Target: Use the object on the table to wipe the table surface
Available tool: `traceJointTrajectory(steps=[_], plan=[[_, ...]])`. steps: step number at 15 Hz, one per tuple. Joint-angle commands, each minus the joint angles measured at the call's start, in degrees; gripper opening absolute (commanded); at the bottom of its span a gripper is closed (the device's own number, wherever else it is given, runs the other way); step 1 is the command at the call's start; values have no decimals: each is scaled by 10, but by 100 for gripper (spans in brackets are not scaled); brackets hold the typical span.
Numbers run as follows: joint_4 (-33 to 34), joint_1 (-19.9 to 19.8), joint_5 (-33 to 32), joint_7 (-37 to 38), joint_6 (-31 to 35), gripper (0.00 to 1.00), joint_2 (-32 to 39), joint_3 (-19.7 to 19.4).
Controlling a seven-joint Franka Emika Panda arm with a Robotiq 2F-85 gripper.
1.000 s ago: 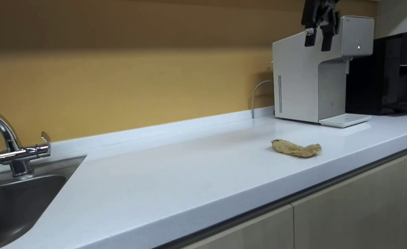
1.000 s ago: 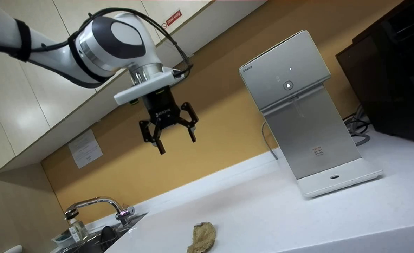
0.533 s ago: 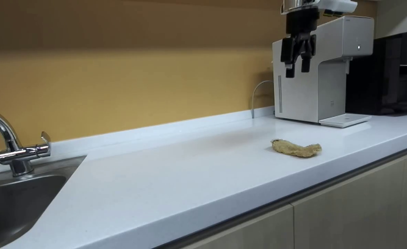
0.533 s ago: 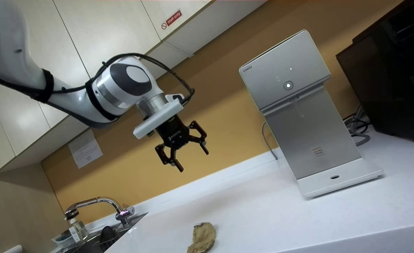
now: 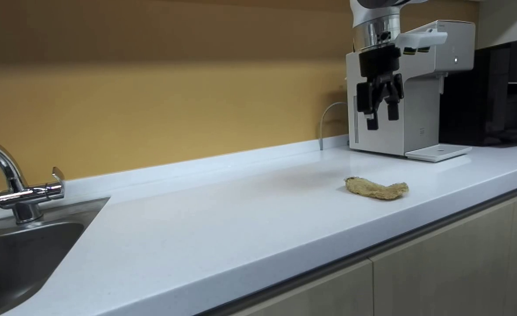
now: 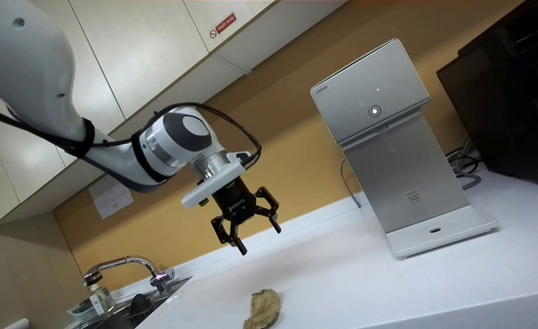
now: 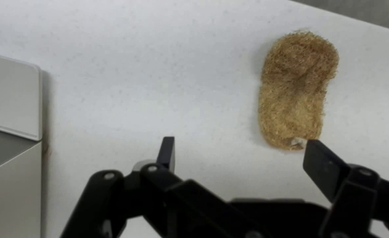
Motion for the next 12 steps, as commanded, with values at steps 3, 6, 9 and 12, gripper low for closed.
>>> traceJointTrajectory(steps=[3,6,9,12], plan=[[-18,17,83,-28,-19,100,-6,8],[-15,17,75,-23,-14,100,3,10],[-24,20,42,-16,-1,100,5,18],[-41,26,26,-21,29,100,18,27]])
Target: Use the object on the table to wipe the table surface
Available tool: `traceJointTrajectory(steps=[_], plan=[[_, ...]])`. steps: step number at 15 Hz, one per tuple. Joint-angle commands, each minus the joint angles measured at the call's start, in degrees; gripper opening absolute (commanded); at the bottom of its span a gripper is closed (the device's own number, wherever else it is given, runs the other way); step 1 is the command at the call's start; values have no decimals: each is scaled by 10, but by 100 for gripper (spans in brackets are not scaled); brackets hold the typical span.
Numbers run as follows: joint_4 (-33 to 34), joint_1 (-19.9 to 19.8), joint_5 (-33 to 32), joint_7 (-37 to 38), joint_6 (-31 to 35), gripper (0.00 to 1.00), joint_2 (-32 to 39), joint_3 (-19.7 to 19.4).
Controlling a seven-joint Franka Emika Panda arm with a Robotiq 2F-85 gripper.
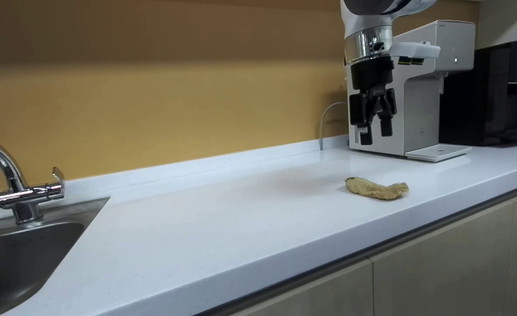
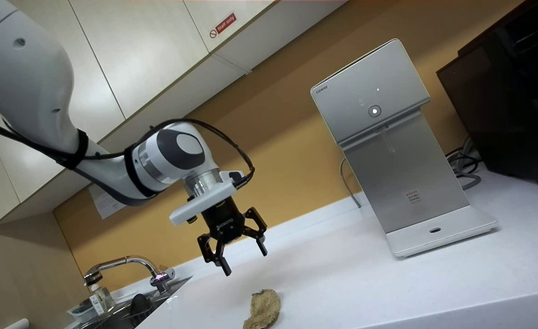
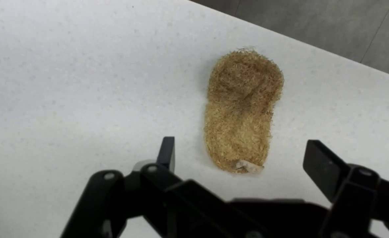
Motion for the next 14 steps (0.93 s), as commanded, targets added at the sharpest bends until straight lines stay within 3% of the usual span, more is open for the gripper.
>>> traceJointTrajectory(steps=[1,10,11,12,14], plan=[[-22,6,-22,2,43,100,15,9],[-32,7,-5,-12,164,100,78,16],[-32,7,-2,-15,172,75,83,17],[-31,7,1,-18,175,74,88,18],[-30,6,12,-28,180,60,96,21]])
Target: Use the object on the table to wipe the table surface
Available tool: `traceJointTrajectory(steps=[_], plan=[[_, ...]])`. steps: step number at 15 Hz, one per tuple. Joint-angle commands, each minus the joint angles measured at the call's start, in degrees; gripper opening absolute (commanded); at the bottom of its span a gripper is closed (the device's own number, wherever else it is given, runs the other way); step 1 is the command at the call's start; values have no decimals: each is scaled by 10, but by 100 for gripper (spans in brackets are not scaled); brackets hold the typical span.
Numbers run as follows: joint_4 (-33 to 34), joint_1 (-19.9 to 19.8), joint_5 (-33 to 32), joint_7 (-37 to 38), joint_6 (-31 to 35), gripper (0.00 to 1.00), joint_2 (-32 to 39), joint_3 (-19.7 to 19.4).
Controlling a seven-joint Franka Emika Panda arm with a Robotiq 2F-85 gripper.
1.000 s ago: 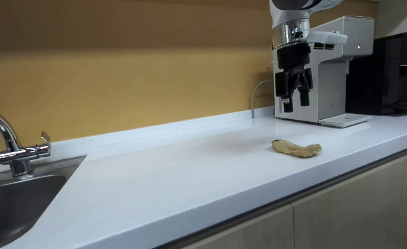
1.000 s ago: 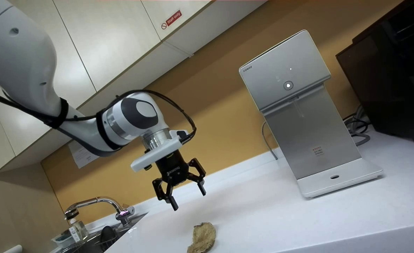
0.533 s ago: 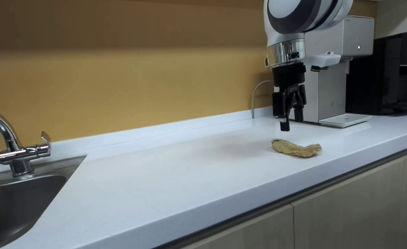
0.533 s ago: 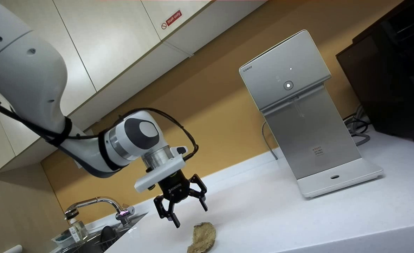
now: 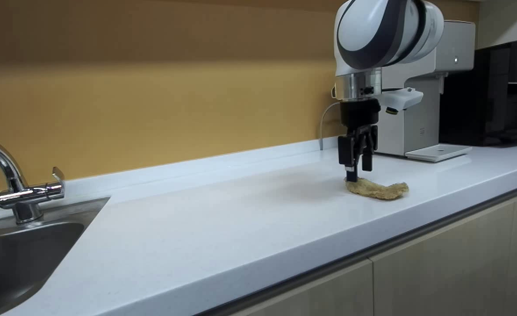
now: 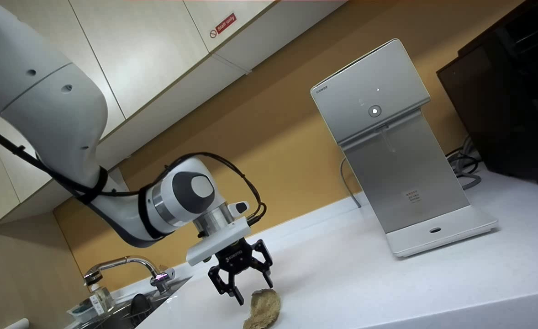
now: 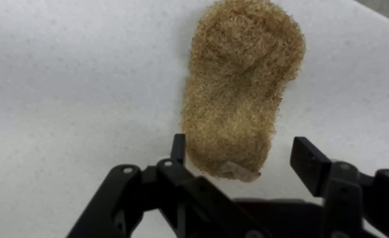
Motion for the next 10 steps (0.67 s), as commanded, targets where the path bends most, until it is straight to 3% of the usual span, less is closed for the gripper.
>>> traceJointTrajectory(steps=[1,6,9,10], plan=[[5,-2,24,-18,8,51,13,6],[5,-4,41,-32,11,17,20,8],[12,-5,37,-33,6,1,24,7],[20,-4,30,-30,3,0,30,6]])
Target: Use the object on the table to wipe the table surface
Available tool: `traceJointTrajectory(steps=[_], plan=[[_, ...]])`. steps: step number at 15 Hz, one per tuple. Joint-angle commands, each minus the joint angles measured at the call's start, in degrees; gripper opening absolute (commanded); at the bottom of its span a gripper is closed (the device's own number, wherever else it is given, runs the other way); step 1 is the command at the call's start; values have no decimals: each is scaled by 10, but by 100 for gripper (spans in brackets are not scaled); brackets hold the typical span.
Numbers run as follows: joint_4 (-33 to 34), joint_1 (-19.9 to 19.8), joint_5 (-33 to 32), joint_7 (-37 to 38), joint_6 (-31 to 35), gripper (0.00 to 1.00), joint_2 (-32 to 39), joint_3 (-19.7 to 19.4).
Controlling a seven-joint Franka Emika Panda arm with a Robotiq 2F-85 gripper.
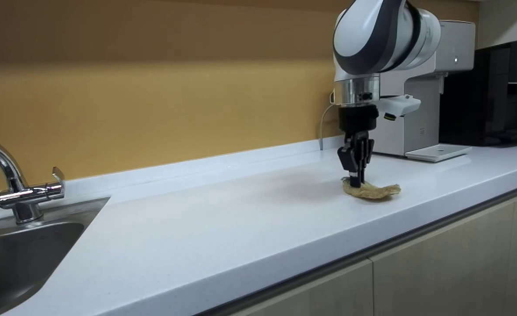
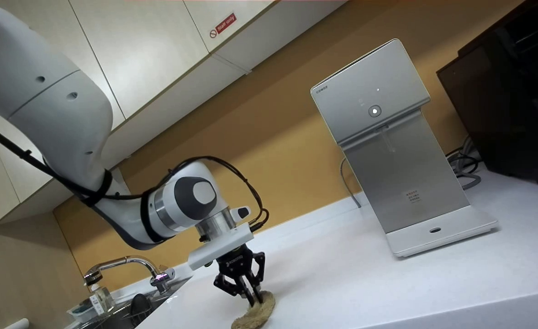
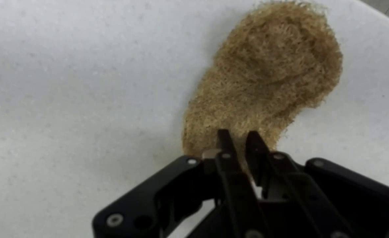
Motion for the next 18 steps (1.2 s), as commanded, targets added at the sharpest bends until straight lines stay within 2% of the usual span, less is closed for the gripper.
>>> traceJointTrajectory(steps=[1,9,13,15,18], plan=[[24,-2,-5,-2,-8,0,19,1],[175,16,-53,-1,-19,1,139,16],[257,27,-72,-11,-51,1,199,25],[274,25,-66,-27,-72,1,203,33],[252,9,-37,-75,-101,1,173,55]])
